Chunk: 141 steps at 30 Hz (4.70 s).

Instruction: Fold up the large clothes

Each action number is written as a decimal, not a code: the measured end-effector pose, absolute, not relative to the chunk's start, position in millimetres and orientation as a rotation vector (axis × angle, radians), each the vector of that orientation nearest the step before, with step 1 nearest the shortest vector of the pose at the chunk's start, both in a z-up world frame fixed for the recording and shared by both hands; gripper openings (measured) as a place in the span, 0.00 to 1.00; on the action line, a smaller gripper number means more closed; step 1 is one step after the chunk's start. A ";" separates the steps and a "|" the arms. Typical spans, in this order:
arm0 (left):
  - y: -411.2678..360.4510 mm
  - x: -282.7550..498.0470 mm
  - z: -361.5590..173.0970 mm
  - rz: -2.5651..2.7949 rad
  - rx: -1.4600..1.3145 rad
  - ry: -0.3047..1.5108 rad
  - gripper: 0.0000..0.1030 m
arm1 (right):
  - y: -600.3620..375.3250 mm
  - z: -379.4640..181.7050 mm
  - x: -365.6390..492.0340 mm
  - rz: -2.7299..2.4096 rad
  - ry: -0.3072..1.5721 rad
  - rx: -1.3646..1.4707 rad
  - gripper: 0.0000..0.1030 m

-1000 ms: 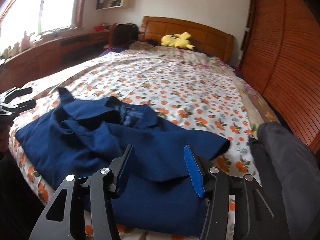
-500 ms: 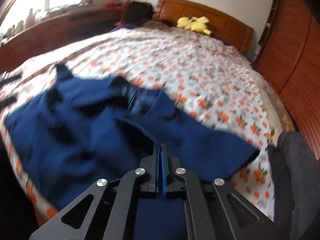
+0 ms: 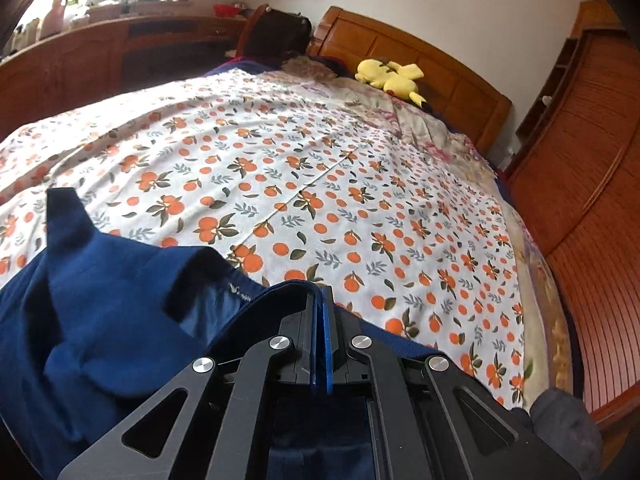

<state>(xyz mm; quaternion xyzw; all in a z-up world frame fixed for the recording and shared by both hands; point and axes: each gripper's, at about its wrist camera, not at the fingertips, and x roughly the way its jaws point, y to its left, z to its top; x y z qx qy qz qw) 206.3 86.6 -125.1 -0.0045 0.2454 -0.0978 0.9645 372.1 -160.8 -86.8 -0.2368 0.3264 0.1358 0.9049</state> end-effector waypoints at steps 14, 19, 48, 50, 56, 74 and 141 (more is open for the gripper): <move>97.2 211.9 -130.8 -0.172 0.002 0.518 0.98 | -111.6 -110.9 314.8 0.502 0.696 -0.486 0.48; 97.9 213.0 -133.0 -0.168 0.011 0.527 0.98 | -86.2 -130.6 287.9 0.614 0.744 -0.497 0.49; 103.9 219.8 -136.3 -0.156 -0.010 0.541 0.98 | -77.4 -123.9 340.7 0.515 0.760 -0.470 0.43; 101.9 219.6 -136.8 -0.159 -0.006 0.541 0.98 | -74.3 -137.2 341.4 0.531 0.798 -0.469 0.48; 99.6 221.6 -140.3 -0.161 0.002 0.551 0.98 | -75.1 -165.4 355.7 0.542 0.906 -0.417 0.49; 112.3 226.7 -144.3 -0.145 -0.022 0.559 0.98 | -45.6 -114.5 387.3 0.560 0.756 -0.445 0.02; 59.9 255.7 -154.5 -0.192 -0.004 0.564 0.98 | -361.9 -167.0 443.3 -0.033 0.958 -0.122 0.02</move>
